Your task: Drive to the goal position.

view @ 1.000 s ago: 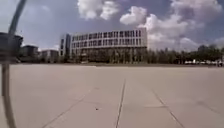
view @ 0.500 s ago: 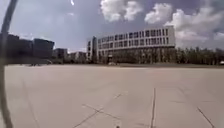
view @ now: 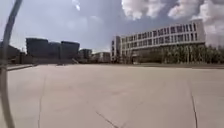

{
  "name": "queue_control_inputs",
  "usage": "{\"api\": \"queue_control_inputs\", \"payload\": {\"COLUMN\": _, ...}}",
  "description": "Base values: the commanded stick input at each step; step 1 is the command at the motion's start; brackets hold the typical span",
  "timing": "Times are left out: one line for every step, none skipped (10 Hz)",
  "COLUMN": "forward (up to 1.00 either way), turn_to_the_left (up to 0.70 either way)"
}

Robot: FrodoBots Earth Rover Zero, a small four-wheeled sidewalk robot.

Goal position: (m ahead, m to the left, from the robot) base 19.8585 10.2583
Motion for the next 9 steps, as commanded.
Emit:
{"api": "queue_control_inputs", "payload": {"forward": 0.85, "turn_to_the_left": 0.33}}
{"api": "queue_control_inputs", "payload": {"forward": 0.85, "turn_to_the_left": 0.32}}
{"api": "queue_control_inputs", "payload": {"forward": 0.85, "turn_to_the_left": 0.28}}
{"api": "queue_control_inputs", "payload": {"forward": 0.85, "turn_to_the_left": 0.17}}
{"api": "queue_control_inputs", "payload": {"forward": 0.85, "turn_to_the_left": 0.02}}
{"api": "queue_control_inputs", "payload": {"forward": 0.85, "turn_to_the_left": 0.00}}
{"api": "queue_control_inputs", "payload": {"forward": 0.85, "turn_to_the_left": 0.00}}
{"api": "queue_control_inputs", "payload": {"forward": 0.85, "turn_to_the_left": 0.00}}
{"api": "queue_control_inputs", "payload": {"forward": 0.85, "turn_to_the_left": 0.00}}
